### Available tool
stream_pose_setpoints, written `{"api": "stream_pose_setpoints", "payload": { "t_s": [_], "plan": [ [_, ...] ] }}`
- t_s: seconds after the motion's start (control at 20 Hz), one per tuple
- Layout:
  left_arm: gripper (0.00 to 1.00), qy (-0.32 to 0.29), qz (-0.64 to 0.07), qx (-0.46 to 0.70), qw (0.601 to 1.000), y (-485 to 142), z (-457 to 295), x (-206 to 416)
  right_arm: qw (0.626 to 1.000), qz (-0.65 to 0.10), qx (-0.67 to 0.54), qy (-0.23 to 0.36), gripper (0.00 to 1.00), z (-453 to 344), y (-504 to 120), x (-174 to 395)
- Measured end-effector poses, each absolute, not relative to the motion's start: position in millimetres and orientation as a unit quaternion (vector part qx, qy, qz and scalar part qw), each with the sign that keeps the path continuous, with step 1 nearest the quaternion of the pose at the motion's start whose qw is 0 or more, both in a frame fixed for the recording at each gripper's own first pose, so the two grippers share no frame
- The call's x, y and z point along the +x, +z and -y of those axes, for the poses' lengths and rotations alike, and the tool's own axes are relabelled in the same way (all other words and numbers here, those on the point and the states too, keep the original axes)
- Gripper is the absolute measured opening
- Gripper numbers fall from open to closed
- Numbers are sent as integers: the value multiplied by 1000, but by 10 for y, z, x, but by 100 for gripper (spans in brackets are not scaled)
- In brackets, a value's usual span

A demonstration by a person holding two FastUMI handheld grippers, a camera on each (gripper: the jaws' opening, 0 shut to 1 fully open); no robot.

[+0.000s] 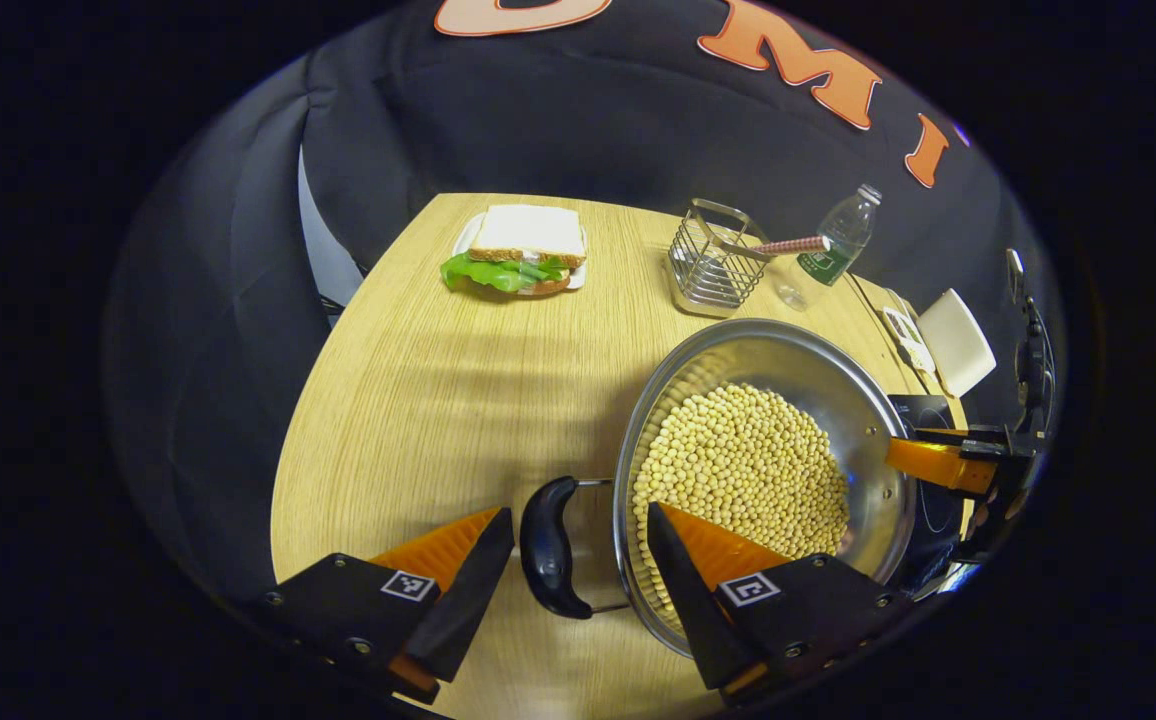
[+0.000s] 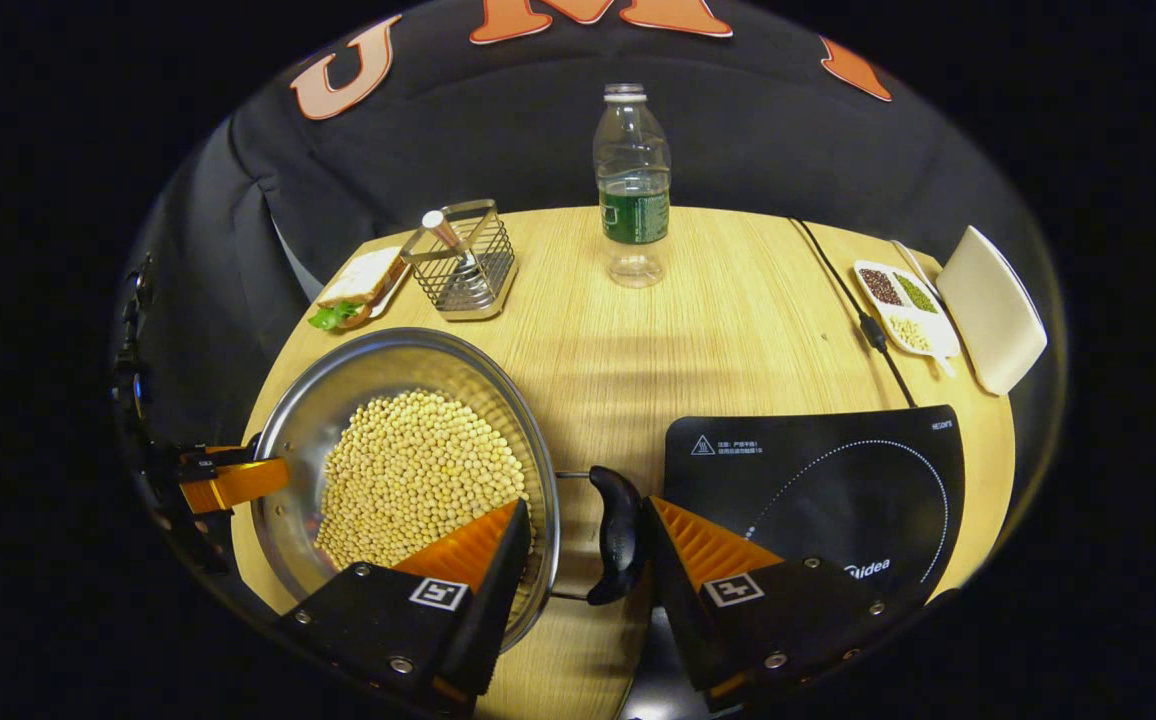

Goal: First push the handle of the pot to place it horizontally, then grasp the pot with both hands and set it on the induction cooktop.

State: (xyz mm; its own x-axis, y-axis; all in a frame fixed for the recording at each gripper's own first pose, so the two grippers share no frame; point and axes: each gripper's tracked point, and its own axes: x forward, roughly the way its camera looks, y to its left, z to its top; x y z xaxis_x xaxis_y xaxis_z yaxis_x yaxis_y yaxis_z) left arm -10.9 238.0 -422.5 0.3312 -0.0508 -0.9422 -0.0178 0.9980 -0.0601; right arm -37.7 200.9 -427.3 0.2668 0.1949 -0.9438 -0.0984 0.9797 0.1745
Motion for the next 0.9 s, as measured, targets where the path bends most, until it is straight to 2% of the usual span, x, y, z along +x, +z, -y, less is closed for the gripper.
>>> {"api": "stream_pose_setpoints", "payload": {
  "t_s": [0.5,0.55,0.65,0.7,0.75,0.9],
  "plan": [
    [86,0,-584,-38,811,-4423,-2332,-109,773,-626,31,100,70,-2125,-4527,-492],
    [92,3,-584,-42,811,-4431,-2330,-128,770,-630,25,101,70,-2117,-4575,-515],
    [86,16,-583,-46,811,-4497,-2392,-161,768,-632,38,93,69,-2109,-4609,-521],
    [85,23,-583,-46,811,-4525,-2441,-173,768,-632,44,92,69,-2125,-4594,-521],
    [77,25,-583,-57,810,-4545,-2449,-190,768,-632,48,93,69,-2132,-4592,-522],
    [76,18,-574,-67,816,-4564,-2407,-168,770,-628,51,97,66,-2135,-4591,-529]
  ]
}}
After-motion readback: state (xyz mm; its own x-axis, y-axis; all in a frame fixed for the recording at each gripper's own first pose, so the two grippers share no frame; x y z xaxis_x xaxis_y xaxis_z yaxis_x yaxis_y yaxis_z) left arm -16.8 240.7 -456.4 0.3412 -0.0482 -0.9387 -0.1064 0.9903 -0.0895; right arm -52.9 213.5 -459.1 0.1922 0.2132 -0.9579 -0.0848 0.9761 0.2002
